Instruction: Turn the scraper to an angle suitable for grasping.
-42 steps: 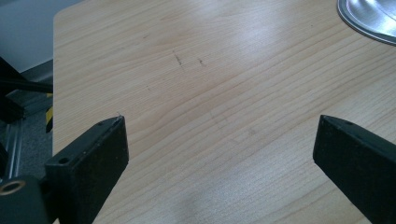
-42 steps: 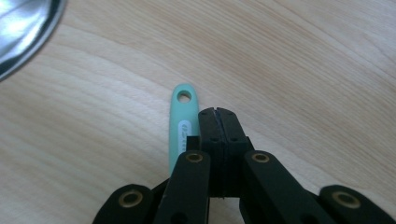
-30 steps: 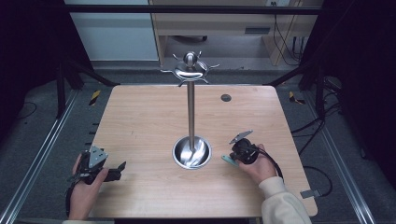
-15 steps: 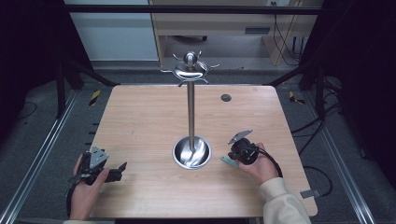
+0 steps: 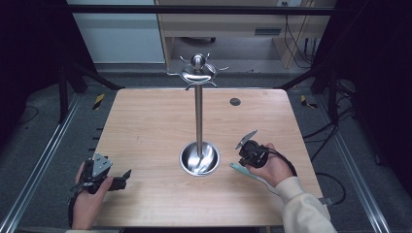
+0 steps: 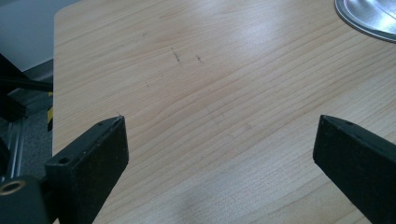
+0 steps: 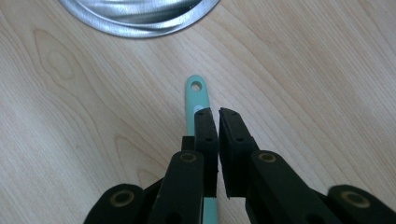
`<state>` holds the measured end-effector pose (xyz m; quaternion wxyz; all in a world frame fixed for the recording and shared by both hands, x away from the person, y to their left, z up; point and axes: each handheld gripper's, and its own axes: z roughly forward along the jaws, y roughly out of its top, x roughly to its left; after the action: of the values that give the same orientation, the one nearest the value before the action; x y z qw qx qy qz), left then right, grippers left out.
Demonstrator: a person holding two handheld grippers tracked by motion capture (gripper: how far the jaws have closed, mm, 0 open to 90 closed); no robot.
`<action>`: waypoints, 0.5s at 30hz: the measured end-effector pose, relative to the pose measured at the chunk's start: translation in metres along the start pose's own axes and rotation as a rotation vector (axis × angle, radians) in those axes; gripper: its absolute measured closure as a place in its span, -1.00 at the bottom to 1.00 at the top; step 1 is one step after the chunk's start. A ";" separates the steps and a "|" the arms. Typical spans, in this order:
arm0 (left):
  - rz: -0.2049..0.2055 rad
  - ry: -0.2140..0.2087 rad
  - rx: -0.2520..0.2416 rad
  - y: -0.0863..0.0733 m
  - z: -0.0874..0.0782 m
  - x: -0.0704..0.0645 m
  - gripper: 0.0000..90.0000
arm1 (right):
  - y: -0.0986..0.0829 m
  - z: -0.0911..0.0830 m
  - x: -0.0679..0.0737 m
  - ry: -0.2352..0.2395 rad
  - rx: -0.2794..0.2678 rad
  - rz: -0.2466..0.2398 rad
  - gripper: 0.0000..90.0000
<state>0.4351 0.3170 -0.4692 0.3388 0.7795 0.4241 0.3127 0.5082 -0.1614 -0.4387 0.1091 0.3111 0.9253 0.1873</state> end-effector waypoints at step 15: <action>0.008 0.002 0.003 0.000 0.000 -0.001 -0.93 | 0.011 0.009 -0.004 0.019 0.128 -0.052 0.70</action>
<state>0.4348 0.3157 -0.4697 0.3359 0.7813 0.4219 0.3141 0.5206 -0.1532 -0.4415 0.0850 0.2917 0.9441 0.1276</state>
